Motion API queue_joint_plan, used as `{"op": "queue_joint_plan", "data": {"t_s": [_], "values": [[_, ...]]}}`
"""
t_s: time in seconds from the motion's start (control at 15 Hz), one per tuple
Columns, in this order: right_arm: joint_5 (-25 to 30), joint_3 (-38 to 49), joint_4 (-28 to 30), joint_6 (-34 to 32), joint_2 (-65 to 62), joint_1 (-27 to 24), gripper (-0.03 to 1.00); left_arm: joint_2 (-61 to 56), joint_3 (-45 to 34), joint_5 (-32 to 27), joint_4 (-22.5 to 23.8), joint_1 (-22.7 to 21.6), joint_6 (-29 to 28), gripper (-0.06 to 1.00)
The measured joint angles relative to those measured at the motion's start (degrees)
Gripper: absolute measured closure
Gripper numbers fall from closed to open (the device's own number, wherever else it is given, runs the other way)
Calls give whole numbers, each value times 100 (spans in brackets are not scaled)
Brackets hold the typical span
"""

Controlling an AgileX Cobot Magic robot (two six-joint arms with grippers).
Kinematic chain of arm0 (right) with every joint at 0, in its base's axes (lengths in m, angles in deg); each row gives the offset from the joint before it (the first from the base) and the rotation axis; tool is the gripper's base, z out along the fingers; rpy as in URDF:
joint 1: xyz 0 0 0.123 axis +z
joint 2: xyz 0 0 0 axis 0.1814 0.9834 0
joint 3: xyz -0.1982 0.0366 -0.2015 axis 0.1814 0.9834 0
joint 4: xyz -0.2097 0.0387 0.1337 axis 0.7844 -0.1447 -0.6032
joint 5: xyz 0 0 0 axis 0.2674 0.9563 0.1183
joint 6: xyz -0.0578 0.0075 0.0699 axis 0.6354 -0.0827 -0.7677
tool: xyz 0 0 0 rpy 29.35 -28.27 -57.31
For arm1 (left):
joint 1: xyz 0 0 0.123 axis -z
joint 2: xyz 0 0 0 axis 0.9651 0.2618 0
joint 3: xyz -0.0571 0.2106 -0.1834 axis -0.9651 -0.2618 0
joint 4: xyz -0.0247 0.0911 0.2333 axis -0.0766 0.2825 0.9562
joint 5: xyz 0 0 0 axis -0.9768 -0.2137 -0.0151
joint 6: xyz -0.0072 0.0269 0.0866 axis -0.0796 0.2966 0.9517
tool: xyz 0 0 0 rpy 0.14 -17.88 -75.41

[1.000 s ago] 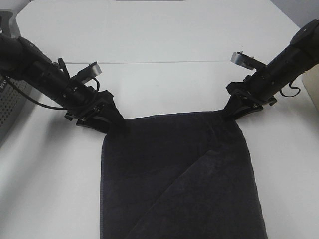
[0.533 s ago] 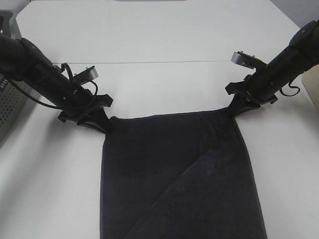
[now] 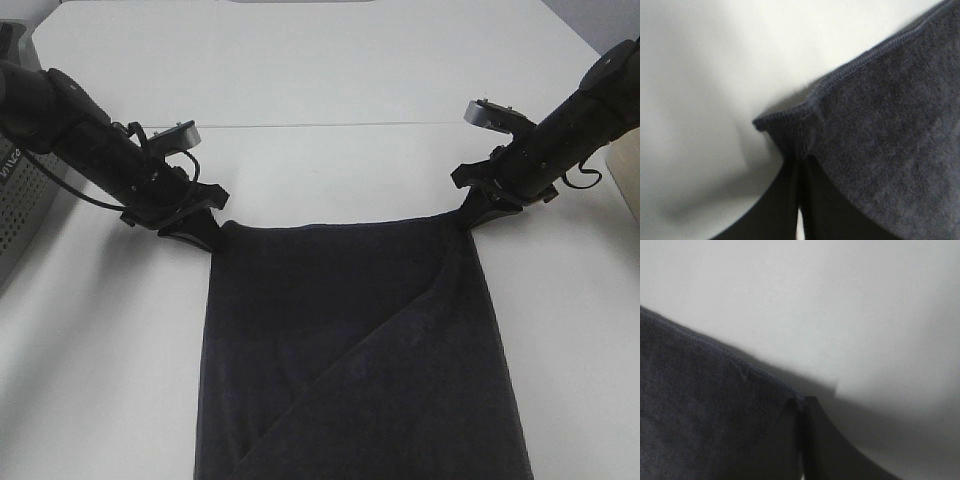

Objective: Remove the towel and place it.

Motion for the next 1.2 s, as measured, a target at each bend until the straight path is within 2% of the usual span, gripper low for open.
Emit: {"op": "queue_joint_plan", "data": {"t_s": [0.13,0.33,0.67,1.0,1.07,1.2], "values": [[-252,0,-235,0,0,0,96,92,407,424,229,0,34,94],[-642,34,-630,218,29,0,96,160,945,722,447,0,52,94],[-1455,69,-1845,1404,120,0,96,195,1031,1352,544,6,52,94],[-2177,-355,-1914,2063,120,0,96,195,1049,2120,487,275,80,94],[-2349,-401,-1914,2681,120,0,96,201,1049,2676,487,504,327,94],[-2475,-401,-1914,3197,120,0,96,223,1049,3352,487,676,470,94]]}}
